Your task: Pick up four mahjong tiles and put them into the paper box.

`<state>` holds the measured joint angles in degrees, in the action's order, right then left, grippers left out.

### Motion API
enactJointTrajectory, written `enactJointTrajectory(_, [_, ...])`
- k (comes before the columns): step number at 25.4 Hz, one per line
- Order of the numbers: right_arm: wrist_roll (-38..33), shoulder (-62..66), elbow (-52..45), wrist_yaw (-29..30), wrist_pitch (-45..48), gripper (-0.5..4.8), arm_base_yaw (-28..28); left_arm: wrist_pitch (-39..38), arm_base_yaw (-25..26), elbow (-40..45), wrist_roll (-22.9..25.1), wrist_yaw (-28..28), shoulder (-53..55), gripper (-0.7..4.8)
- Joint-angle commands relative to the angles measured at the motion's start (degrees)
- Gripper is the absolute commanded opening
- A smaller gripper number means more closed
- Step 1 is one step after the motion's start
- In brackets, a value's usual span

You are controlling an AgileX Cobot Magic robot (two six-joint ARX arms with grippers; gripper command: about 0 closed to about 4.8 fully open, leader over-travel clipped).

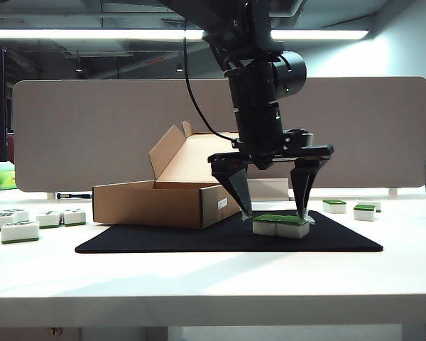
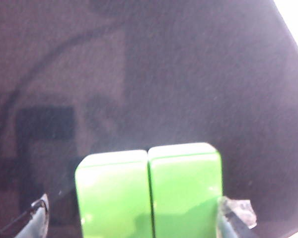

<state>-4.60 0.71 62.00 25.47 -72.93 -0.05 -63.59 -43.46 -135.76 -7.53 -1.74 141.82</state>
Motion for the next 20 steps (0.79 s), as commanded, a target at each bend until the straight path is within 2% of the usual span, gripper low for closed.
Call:
enactJointTrajectory(1, [0.2, -0.7, 0.2, 0.0, 0.7, -0.01, 0.0, -0.1, -0.5, 0.4, 0.0, -0.4, 1.0, 4.31])
enactJointTrajectory(7, [0.2, -0.7, 0.2, -0.1, 0.7, -0.01, 0.0, 1.6, -0.7, 0.7, 0.0, -0.6, 1.1, 4.24])
enactJointTrajectory(8, [0.2, -0.7, 0.2, -0.1, 0.7, -0.01, 0.0, 1.6, -0.7, 0.7, 0.0, -0.6, 1.1, 4.05])
enactJointTrajectory(10, [0.2, -0.7, 0.2, -0.1, 0.7, -0.01, 0.0, 1.6, -0.7, 0.6, 0.0, -0.6, 1.1, 2.68])
enactJointTrajectory(14, [0.2, -0.7, 0.2, -0.1, 0.7, -0.01, 0.0, -0.5, -0.7, -1.3, 0.0, -0.6, 0.9, 2.66])
enactJointTrajectory(18, [0.2, -0.7, 0.2, -0.1, 0.7, -0.01, 0.0, -4.1, 0.0, -11.6, 0.3, -0.6, 0.0, 2.66])
enactJointTrajectory(20, [0.2, -0.7, 0.2, -0.1, 0.7, -0.01, 0.0, -3.5, 1.6, -15.4, 3.2, -2.1, -1.6, 2.66])
